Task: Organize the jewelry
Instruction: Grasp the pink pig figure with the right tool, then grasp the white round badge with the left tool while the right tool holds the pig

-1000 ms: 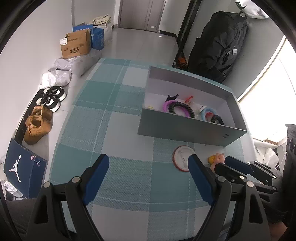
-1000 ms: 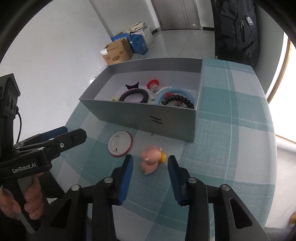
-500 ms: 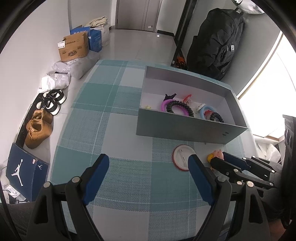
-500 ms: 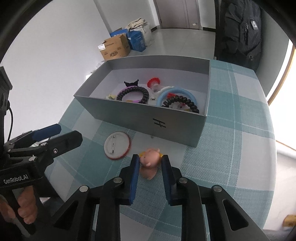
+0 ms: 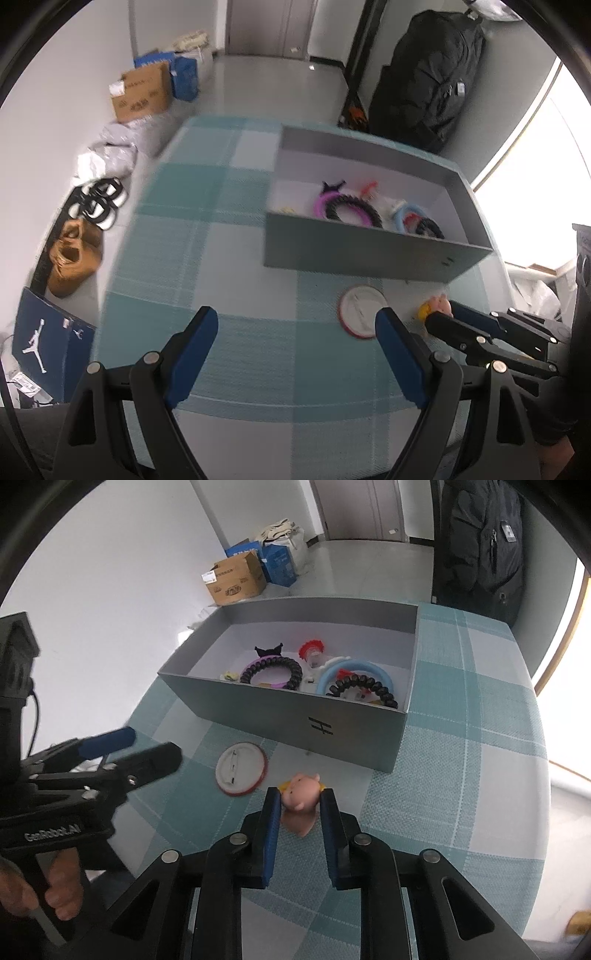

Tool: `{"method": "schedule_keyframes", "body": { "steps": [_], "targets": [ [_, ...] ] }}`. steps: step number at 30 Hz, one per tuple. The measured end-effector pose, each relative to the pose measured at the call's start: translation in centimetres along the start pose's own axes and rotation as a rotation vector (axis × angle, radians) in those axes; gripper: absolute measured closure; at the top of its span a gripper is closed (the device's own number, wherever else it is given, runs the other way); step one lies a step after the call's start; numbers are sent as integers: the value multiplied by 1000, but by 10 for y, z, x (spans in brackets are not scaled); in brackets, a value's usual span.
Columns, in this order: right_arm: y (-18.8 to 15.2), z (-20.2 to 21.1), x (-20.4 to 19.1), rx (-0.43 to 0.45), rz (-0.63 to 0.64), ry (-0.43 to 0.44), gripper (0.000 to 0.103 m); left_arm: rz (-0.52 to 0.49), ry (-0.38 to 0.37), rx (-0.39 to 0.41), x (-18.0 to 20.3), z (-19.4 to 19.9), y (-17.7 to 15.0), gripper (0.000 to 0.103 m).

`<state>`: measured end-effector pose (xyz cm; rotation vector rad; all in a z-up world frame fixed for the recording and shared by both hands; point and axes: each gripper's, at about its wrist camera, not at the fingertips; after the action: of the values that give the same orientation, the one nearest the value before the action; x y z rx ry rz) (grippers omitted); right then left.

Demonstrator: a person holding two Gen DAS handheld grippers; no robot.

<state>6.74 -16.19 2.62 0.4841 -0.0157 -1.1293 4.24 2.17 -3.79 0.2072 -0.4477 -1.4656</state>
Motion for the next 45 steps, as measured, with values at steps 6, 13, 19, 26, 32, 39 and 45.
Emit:
{"method": "schedule_keyframes", "body": {
  "steps": [6,13,19,26,32,39,45],
  "targets": [
    [-4,12,7,23,0,17,83,-57,3,-20,14,-7,-2,19],
    [-8,30,20,61,-36,41,83,-128,1,-25,33,-14,-3,19],
    [-14,47,32,91,-73,49,83,-143,31,-48,40,-23,-2,22],
    [-16,58,42,120,-103,65,83,-175,62,-59,46,-27,-2,52],
    [-18,63,43,134,-109,83,83,-204,62,-48,49,-24,-8,65],
    [-20,65,43,139,-111,85,83,-181,41,-56,51,-22,-10,65],
    [-18,65,45,143,-116,86,83,-133,1,-69,43,-19,-10,65]
  ]
}}
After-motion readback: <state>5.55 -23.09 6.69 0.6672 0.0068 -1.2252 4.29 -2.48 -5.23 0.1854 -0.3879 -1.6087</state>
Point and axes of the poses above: each gripper's, at about its wrist camera, not at the fingertips, and z roughly against the way its jaws point, x to its right, y to its top, and after that the axes turned 3 degrees about -x, right-handed
